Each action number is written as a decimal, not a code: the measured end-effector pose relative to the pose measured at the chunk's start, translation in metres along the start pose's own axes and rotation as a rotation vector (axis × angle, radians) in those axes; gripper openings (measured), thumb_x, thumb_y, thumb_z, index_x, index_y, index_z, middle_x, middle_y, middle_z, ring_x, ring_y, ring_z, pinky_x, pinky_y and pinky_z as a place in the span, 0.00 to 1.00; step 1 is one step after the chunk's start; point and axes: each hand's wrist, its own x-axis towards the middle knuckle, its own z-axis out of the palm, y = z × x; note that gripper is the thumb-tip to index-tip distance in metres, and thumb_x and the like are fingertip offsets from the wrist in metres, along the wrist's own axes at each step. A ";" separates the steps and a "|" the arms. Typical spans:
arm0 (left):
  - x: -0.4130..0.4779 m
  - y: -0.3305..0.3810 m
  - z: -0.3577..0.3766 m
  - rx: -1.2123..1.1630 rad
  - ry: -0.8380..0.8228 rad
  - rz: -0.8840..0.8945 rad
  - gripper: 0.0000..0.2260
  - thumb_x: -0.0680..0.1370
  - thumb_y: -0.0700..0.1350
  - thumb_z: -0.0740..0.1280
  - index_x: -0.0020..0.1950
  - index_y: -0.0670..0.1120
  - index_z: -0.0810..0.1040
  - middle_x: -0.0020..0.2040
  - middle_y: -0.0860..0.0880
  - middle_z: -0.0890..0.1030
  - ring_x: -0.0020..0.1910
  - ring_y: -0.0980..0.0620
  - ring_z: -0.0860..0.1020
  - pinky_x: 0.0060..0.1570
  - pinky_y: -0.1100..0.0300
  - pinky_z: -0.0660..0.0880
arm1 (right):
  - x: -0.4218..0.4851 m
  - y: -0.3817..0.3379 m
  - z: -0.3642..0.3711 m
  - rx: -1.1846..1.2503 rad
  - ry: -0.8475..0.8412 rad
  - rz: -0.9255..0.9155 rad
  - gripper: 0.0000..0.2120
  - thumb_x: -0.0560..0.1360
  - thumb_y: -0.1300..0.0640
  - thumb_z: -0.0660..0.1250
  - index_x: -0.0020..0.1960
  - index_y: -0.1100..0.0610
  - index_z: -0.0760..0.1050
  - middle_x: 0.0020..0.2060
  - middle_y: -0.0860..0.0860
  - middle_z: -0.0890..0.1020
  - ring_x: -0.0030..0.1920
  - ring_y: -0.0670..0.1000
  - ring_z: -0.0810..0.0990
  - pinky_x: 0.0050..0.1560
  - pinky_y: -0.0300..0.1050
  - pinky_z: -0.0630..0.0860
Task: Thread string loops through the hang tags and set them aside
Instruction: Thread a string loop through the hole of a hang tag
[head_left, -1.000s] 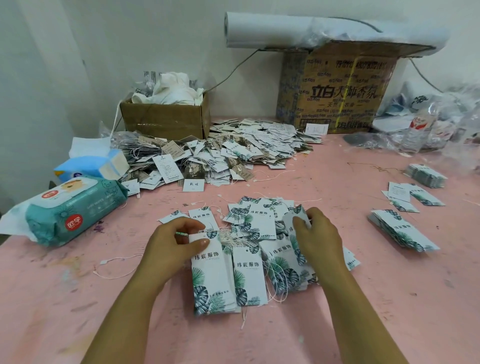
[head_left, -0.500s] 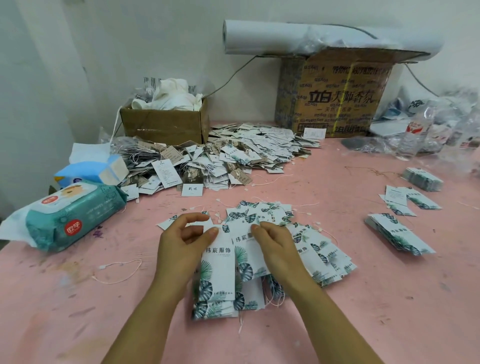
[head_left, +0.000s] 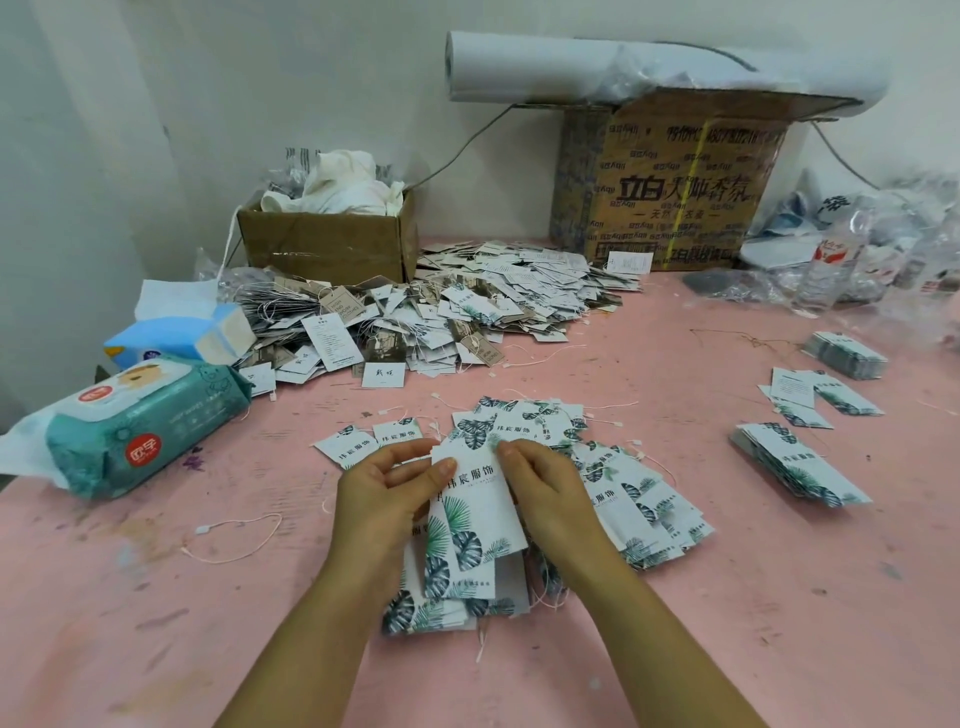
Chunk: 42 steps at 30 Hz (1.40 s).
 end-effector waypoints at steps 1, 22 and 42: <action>0.001 0.000 0.000 -0.002 0.002 -0.003 0.12 0.66 0.34 0.73 0.47 0.43 0.79 0.38 0.44 0.85 0.35 0.50 0.83 0.29 0.62 0.77 | 0.000 0.000 -0.001 0.000 0.044 -0.019 0.10 0.80 0.58 0.58 0.42 0.57 0.75 0.32 0.55 0.75 0.35 0.52 0.73 0.37 0.49 0.69; -0.004 -0.002 0.005 -0.107 -0.053 -0.029 0.15 0.66 0.30 0.71 0.49 0.41 0.77 0.40 0.42 0.84 0.35 0.46 0.83 0.29 0.59 0.78 | 0.000 -0.007 -0.013 -0.422 0.123 -0.391 0.09 0.72 0.57 0.66 0.47 0.59 0.83 0.33 0.40 0.72 0.40 0.42 0.70 0.44 0.33 0.64; -0.005 -0.003 0.008 0.033 -0.027 0.014 0.12 0.68 0.29 0.71 0.45 0.43 0.78 0.40 0.44 0.85 0.37 0.45 0.83 0.36 0.55 0.80 | 0.001 -0.002 -0.016 -0.452 0.105 -0.381 0.07 0.72 0.67 0.67 0.48 0.60 0.82 0.38 0.54 0.83 0.39 0.49 0.79 0.40 0.27 0.69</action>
